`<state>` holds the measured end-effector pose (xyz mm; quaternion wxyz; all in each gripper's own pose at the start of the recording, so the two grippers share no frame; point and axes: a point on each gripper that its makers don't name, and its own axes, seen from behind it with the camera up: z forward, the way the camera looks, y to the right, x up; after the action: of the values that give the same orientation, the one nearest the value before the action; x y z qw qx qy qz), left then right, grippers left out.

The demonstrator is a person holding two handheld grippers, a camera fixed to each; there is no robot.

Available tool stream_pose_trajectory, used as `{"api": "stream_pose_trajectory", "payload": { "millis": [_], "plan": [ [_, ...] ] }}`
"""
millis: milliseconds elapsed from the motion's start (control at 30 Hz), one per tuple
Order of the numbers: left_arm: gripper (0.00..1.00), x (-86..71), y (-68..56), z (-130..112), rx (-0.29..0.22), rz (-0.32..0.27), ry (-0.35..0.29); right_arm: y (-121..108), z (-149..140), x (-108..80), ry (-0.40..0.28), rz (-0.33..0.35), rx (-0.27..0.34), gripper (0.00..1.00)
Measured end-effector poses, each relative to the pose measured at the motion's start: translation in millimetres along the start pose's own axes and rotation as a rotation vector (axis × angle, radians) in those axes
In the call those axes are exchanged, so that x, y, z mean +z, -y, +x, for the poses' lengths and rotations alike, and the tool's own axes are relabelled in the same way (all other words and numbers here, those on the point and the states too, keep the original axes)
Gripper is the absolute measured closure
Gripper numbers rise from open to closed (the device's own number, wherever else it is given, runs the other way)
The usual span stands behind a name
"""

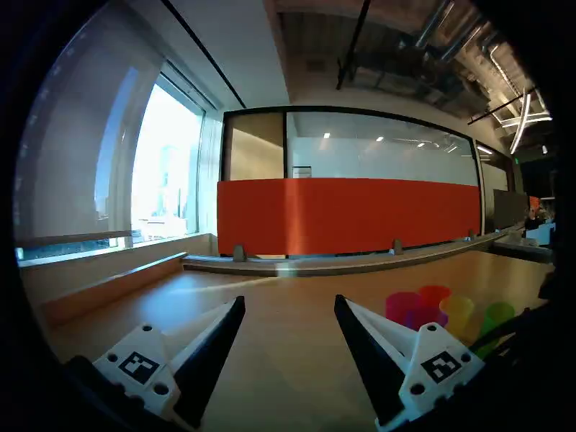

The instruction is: Pour water

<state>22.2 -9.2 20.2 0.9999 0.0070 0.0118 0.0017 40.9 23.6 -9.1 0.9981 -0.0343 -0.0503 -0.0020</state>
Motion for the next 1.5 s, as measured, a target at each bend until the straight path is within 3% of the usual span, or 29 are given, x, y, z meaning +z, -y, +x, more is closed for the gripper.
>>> {"api": "stream_pose_trajectory", "payload": {
  "millis": [200,700,1500],
  "plan": [
    [0.08,-0.5,-9.9,-5.4,-0.019,-0.017,0.000,-0.3,1.1,-1.3,0.002,0.001,0.026,0.06],
    [0.08,1.9,-3.5,-29.8,-0.007,-0.010,0.032,-8.9,4.6,-6.8,0.003,-0.005,0.035,0.06],
    [0.08,-2.0,-6.5,-25.7,-0.004,-0.025,0.023,-6.1,13.6,-5.3,-0.018,0.004,0.046,0.06]
  ]
}}
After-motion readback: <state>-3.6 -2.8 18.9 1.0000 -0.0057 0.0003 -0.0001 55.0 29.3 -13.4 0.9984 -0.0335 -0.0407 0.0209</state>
